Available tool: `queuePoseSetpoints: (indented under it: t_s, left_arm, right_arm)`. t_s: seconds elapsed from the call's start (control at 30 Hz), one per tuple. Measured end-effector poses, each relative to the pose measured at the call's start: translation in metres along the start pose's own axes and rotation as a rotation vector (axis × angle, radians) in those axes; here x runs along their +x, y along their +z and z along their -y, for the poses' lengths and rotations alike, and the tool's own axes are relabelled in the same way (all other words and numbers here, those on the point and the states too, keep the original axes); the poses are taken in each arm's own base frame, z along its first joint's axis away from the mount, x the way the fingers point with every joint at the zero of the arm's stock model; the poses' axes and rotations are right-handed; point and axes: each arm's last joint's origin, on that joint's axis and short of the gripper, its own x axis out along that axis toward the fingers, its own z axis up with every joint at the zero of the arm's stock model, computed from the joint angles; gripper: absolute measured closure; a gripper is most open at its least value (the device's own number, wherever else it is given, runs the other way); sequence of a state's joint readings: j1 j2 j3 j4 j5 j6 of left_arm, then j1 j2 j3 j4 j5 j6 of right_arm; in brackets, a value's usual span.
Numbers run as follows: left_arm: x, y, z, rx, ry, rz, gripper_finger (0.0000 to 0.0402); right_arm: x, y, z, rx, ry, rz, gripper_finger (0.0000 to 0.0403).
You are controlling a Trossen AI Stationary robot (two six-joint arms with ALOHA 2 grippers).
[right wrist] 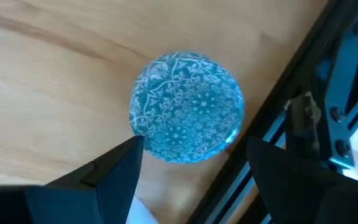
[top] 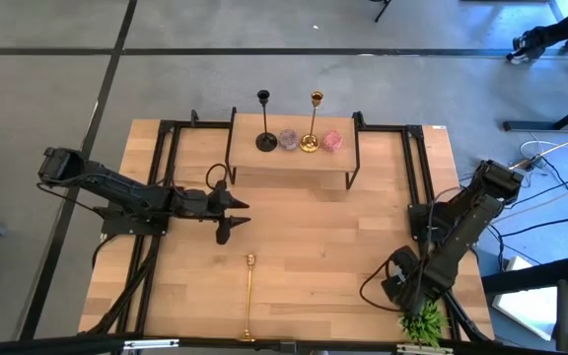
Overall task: Pick & Place candle stick holders
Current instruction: Put the blue scented candle on the shelf
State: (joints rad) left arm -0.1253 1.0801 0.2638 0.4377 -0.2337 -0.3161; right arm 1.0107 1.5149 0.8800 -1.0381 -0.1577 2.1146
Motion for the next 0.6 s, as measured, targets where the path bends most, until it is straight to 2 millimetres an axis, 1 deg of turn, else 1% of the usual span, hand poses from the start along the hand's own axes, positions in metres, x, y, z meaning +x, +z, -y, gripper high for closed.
queuePoseSetpoints:
  t_s: [0.1,0.2,0.3,0.47,0.6]
  left_arm:
    - [0.0,0.0,0.0,-0.001,0.0,0.0,0.0199]
    - [0.0,0.0,0.0,0.0,0.0,0.0,0.0199]
    - [0.0,0.0,0.0,0.0,-0.001,0.0,0.0199]
    - [0.0,0.0,0.0,0.005,-0.002,0.001,0.0199]
    - [0.0,0.0,0.0,0.013,-0.003,0.001,0.0199]
  right_arm:
    - [0.012,0.003,0.001,-0.002,0.009,0.01,0.0111]
    - [0.023,0.006,0.0,-0.008,0.052,-0.003,0.0111]
    - [0.032,0.01,0.005,-0.004,0.034,0.008,0.0111]
    - [0.03,0.013,0.003,-0.015,0.023,-0.002,0.0111]
    - [0.019,0.016,0.0,-0.046,-0.006,0.021,0.0111]
